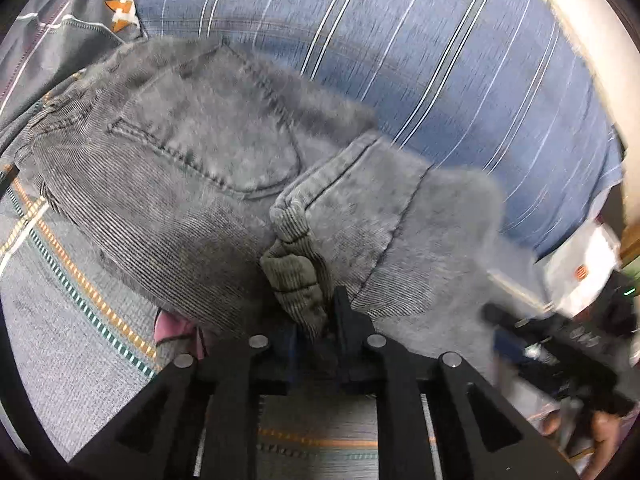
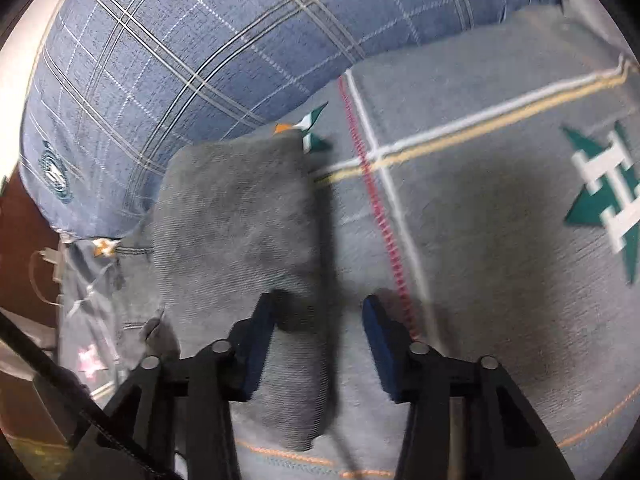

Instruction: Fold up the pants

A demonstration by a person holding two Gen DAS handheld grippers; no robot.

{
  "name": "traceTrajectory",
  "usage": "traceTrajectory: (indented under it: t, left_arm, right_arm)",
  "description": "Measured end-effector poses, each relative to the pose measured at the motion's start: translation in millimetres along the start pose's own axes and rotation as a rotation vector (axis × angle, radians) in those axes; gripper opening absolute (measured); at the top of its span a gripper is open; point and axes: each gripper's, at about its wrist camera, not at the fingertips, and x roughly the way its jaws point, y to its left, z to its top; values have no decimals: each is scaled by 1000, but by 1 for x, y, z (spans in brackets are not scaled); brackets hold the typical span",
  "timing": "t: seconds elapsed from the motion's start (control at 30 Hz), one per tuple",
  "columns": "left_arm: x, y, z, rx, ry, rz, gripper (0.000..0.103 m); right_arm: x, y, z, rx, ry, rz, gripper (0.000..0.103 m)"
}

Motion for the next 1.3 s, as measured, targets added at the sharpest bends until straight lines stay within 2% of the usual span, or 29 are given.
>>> traceTrajectory:
  t: [0.07,0.13,0.17,0.2,0.3,0.43,0.5,0.57,0.7,0.8,0.83,0.9,0.93,0.97,1.0,1.03,1.07,1.1,1.17,1.23,1.3]
  left_arm:
    - [-1,-7,2,21,16,-15,22]
    - [6,-7,1,34,29,13,22]
    - [8,-6,0,31,31,10,22]
    - [6,-4,0,25,20,1,22]
    - [4,-8,0,37,33,-18,22]
    - [5,-25,0,74,80,-113,22]
    - [8,-34,-2,109,109,-149,26]
    - [13,-38,-5,137,126,-128,31]
    - [9,-39,1,162,126,-101,32]
    - [-6,-39,16,154,98,-123,43]
    - [-12,-38,21,148,93,-124,46]
    - [-21,-33,39,136,97,-114,47]
    - [-27,-27,44,127,101,-103,49]
    - [-32,-17,51,107,105,-89,53]
    - [-39,-2,57,72,102,-76,55]
    - [-45,14,60,39,98,-69,57]
    - [-50,32,65,1,95,-56,58]
    - [-53,51,71,-49,95,-33,58]
    - [-55,82,79,-157,105,-9,59]
    - [-57,113,82,-265,127,-20,60]
    - [-55,139,79,-354,139,-40,60]
  right_arm:
    - [5,-1,-2,13,22,25,46]
    - [7,1,-2,7,21,27,46]
    - [7,3,-3,4,23,32,40]
    - [8,6,-4,-9,29,34,13]
    - [4,14,-5,-42,21,24,7]
    - [-44,23,-2,-86,-68,54,6]
    - [-59,27,-4,-138,-113,-33,6]
    - [-54,21,-2,-139,-101,-116,6]
    - [-16,-4,0,-36,18,-164,6]
    - [-32,2,4,-49,-45,-145,6]
    - [-36,5,3,-71,-61,-163,6]
    - [-35,8,3,-103,-76,-269,6]
    - [-32,8,2,-117,-85,-358,6]
    - [-29,6,3,-127,-87,-442,9]
    - [-29,4,5,-111,-84,-445,11]
    - [-35,3,5,-84,-96,-384,11]
    - [-48,7,3,-64,-133,-278,18]
    - [-61,17,1,-84,-181,-198,41]
    - [-79,47,-9,-185,-257,-121,76]
    - [-84,78,-25,-294,-280,-46,76]
    - [-76,106,-40,-368,-239,59,76]
